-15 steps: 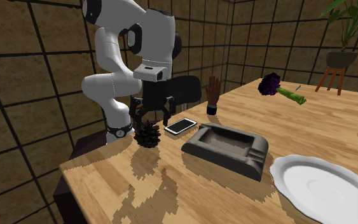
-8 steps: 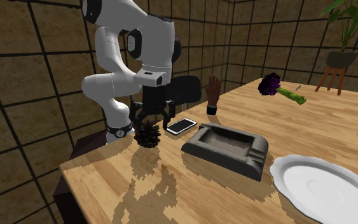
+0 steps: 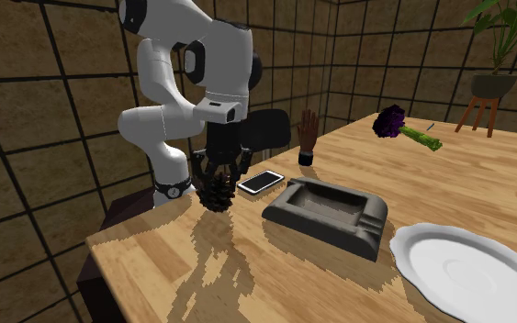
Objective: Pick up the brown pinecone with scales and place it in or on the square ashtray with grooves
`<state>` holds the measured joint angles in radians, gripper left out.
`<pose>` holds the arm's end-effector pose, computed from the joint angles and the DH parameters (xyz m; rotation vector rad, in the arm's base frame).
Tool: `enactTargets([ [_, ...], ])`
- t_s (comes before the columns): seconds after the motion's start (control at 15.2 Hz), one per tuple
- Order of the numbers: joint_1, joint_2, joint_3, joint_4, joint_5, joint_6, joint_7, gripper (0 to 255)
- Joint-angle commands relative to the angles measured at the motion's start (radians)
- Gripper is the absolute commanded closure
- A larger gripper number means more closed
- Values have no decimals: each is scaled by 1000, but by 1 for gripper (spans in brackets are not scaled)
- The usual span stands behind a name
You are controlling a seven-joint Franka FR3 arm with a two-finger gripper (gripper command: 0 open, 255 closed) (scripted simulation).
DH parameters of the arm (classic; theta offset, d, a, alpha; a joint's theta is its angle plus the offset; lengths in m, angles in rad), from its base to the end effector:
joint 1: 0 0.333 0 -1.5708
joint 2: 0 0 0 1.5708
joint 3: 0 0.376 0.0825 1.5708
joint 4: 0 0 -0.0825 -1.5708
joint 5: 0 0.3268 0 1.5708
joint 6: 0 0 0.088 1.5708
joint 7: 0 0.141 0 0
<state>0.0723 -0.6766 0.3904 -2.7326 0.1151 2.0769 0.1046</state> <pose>0.2202 0.1285 0.4447 2.9847 0.3294 0.0363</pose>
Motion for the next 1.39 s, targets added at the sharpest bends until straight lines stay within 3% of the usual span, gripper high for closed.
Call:
enactTargets([
  [0.0,1,4,2,-4,2,-3,0,255],
  [0.2,3,-3,-1,-8,2,-6,-1,255],
  [1.32,-5,-69,-52,181,-24,-259,-29,255],
])
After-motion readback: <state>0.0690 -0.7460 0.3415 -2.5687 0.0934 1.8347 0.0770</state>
